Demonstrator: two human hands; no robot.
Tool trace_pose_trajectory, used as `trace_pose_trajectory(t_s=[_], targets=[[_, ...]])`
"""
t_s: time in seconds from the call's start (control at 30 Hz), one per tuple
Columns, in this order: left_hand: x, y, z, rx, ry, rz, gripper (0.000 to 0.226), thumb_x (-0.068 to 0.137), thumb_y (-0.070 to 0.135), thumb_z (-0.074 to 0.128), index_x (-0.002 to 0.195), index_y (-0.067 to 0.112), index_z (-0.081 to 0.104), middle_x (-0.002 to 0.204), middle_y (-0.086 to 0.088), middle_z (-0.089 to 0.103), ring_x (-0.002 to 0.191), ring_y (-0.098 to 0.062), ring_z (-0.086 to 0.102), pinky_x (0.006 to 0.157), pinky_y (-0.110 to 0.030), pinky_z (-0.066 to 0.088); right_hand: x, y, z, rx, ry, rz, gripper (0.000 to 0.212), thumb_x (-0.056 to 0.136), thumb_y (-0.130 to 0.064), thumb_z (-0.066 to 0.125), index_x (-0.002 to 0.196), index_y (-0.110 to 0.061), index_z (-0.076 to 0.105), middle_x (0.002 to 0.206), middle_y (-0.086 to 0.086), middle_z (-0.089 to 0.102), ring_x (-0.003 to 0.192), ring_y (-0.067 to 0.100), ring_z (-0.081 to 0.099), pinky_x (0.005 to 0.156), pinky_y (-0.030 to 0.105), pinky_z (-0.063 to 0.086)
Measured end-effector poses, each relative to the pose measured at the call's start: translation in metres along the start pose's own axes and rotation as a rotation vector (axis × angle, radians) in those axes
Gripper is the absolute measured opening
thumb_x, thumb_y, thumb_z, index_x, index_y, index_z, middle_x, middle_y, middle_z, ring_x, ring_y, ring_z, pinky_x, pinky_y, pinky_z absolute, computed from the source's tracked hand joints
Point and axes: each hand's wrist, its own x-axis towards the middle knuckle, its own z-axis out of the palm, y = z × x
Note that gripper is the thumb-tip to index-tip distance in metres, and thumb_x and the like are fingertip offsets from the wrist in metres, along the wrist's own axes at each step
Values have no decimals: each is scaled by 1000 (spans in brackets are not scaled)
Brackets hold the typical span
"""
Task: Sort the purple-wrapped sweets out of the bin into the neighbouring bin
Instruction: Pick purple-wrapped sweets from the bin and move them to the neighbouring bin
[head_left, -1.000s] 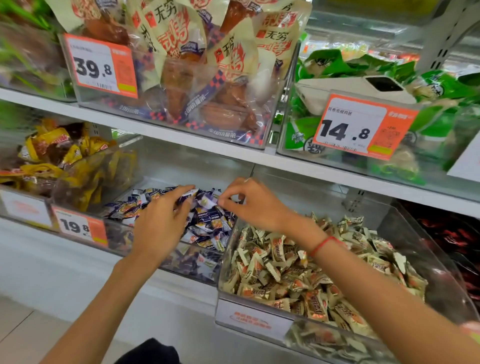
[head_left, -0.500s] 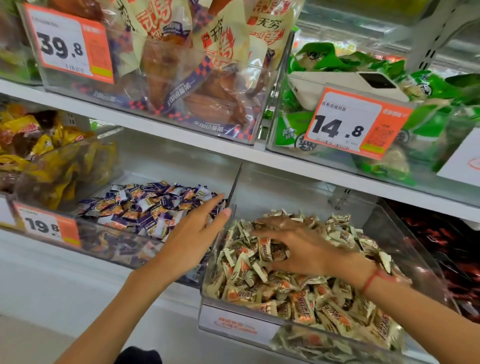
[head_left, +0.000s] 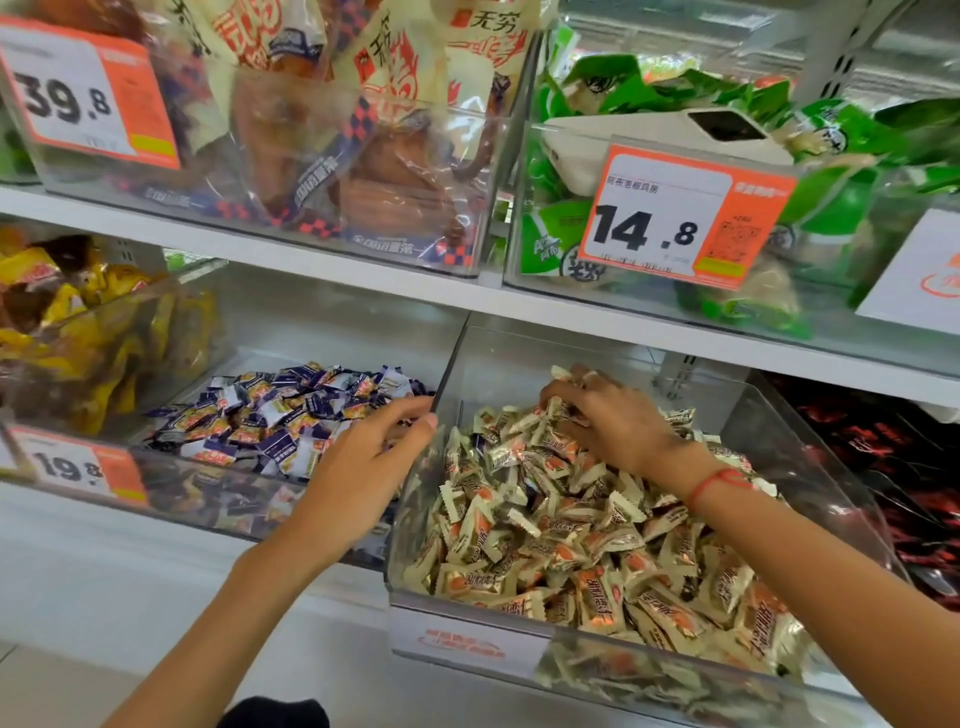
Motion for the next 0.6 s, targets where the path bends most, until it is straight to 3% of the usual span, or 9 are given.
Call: trace_pose_trajectory(t_s=[0.1, 0.17, 0.23, 0.3, 0.43, 0.5, 0.53, 0.57, 0.6], targets=[[-1, 11, -5, 166, 118, 94, 36, 91, 33, 58, 127, 32, 55, 116, 13, 61, 109, -4, 54, 88, -23, 41, -15, 10, -4, -37, -13, 67, 38, 94, -33, 57, 131, -33, 46, 129, 1, 45, 117, 22, 51, 89, 36, 44], [-1, 24, -6, 299, 188, 219, 34, 89, 26, 63, 121, 35, 58, 111, 15, 62, 103, -2, 55, 82, -21, 42, -21, 12, -3, 8, -22, 76, 38, 93, -33, 58, 130, -34, 48, 128, 1, 45, 115, 23, 53, 87, 35, 46], [0, 41, 1, 344, 151, 311, 31, 89, 21, 63, 114, 38, 61, 102, 23, 60, 91, 10, 54, 74, -6, 37, -25, 14, -5, 59, -40, 92, 38, 93, -32, 59, 130, -36, 48, 127, 1, 44, 111, 22, 55, 85, 33, 47], [6, 52, 15, 350, 60, 313, 29, 91, 17, 61, 110, 38, 64, 96, 26, 58, 84, 16, 52, 68, -2, 36, -29, 15, -6, 68, -47, 98, 39, 92, -30, 59, 129, -38, 49, 126, 0, 45, 111, 21, 54, 86, 33, 46], [28, 61, 57, 233, -167, 198, 33, 95, 7, 52, 123, 23, 60, 119, 13, 61, 105, 0, 58, 83, -5, 40, -38, 17, -9, 89, -73, 89, 37, 89, -25, 63, 121, -41, 54, 113, -6, 45, 105, 19, 56, 84, 33, 45], [40, 58, 80, 218, -243, 169, 38, 97, 7, 47, 132, 22, 52, 126, 7, 57, 89, 0, 63, 77, -9, 44, -44, 21, -14, 128, -124, 67, 38, 87, -18, 63, 117, -40, 57, 113, -6, 49, 103, 18, 56, 80, 30, 44], [47, 53, 90, 274, -256, 162, 42, 97, 7, 47, 136, 24, 47, 129, 5, 55, 78, -1, 62, 72, -14, 47, -49, 22, -17, 141, -155, 48, 39, 86, -15, 63, 116, -39, 58, 115, -5, 51, 106, 18, 54, 81, 29, 43], [54, 46, 100, 380, -263, 150, 47, 96, 7, 49, 140, 25, 42, 133, 3, 53, 81, -4, 62, 74, -20, 50, -55, 24, -20, 146, -186, 36, 38, 85, -13, 63, 114, -38, 59, 119, -5, 53, 110, 17, 53, 85, 29, 42], [62, 37, 108, 511, -277, 120, 53, 94, 8, 53, 142, 24, 37, 138, 0, 49, 97, -12, 62, 84, -27, 50, -61, 26, -24, 151, -208, 30, 37, 85, -14, 63, 113, -38, 58, 123, -4, 53, 115, 17, 51, 90, 31, 42]])
